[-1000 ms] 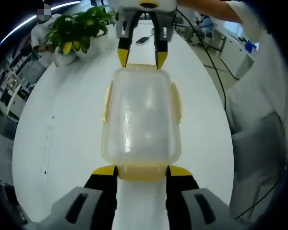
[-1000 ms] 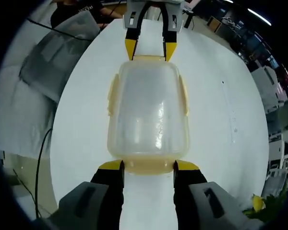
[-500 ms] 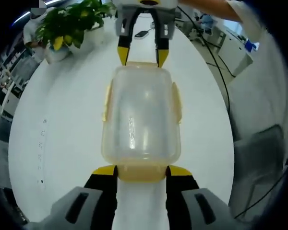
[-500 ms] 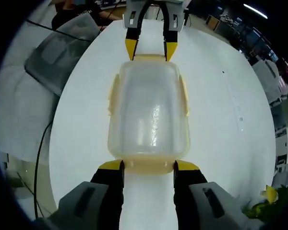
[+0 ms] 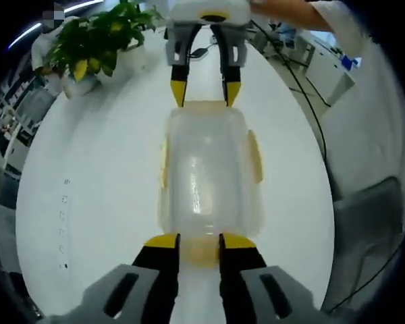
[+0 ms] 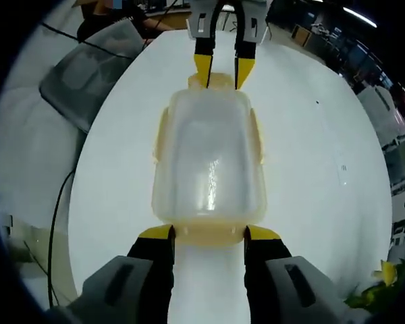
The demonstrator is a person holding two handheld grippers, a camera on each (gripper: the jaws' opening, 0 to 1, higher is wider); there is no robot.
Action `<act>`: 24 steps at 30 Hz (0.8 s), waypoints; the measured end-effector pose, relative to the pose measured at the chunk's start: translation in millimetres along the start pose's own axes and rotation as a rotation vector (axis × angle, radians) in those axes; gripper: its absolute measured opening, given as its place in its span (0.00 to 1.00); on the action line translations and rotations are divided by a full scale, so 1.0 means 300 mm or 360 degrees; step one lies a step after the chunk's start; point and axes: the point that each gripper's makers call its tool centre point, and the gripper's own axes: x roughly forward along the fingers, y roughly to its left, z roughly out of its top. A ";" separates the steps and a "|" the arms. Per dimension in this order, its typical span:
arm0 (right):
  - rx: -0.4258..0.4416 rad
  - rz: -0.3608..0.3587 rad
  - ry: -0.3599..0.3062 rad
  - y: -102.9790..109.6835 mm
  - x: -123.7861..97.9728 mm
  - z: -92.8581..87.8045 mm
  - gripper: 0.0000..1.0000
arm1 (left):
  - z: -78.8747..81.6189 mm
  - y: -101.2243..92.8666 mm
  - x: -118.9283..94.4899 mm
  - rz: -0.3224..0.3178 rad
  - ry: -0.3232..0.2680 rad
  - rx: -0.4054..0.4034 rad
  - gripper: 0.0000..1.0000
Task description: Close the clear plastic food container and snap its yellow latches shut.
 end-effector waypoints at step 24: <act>0.0147 -0.0019 -0.0059 0.008 -0.015 -0.069 0.39 | -0.059 -0.014 0.084 -0.0010 0.0163 0.0059 0.26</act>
